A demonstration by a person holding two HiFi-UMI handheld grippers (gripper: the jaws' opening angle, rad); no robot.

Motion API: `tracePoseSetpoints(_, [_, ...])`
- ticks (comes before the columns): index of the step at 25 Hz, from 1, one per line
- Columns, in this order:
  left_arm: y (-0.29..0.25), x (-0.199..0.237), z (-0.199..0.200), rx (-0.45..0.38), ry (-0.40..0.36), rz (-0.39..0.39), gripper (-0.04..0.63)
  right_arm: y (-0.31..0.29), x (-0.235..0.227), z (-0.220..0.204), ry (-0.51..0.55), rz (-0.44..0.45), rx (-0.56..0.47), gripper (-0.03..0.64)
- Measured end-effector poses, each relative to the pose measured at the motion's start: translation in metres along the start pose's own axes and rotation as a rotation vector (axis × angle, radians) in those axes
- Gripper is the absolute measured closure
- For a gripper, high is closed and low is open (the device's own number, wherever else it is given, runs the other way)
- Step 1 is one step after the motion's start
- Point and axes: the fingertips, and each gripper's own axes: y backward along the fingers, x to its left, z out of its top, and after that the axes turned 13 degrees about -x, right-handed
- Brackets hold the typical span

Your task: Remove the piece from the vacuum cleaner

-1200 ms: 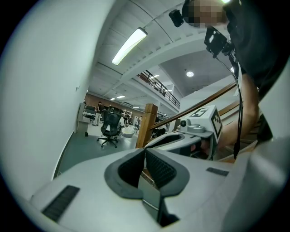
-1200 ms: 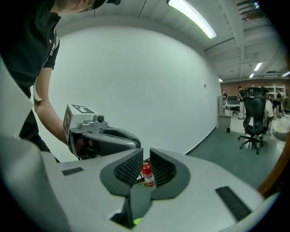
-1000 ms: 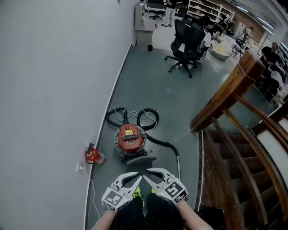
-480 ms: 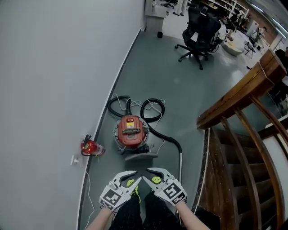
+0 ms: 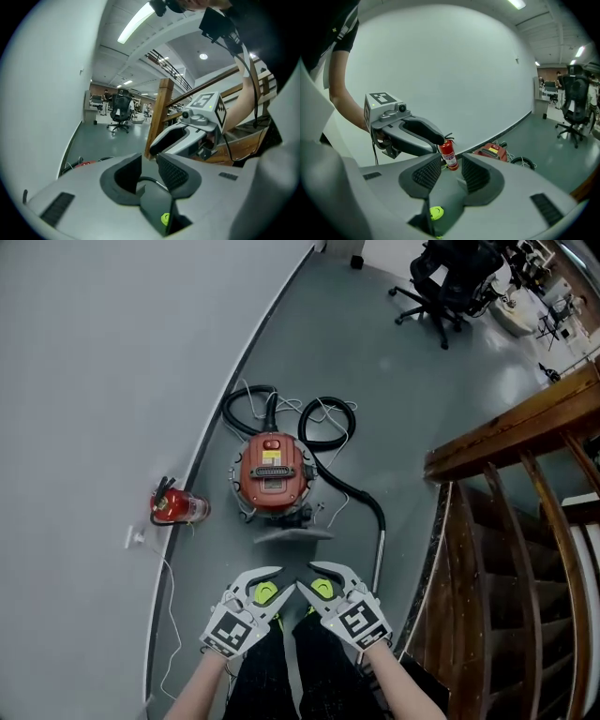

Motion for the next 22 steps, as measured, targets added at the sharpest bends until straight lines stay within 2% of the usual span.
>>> tracePoseSetpoints(11, [-0.032, 0.018, -0.071, 0.056, -0.017, -0.004, 0.468, -0.024, -0.033, -0.069, 0.022, 0.035, 0.063, 0.476])
tracePoseSetpoints(17, [-0.047, 0.025, -0.121, 0.11, -0.036, -0.013, 0.457, -0.038, -0.049, -0.117, 0.051, 0.05, 0.111, 0.448])
tracePoseSetpoints(22, [-0.061, 0.032, -0.158, 0.129, -0.009, 0.002, 0.457, -0.05, -0.063, -0.152, 0.086, 0.059, 0.148, 0.443])
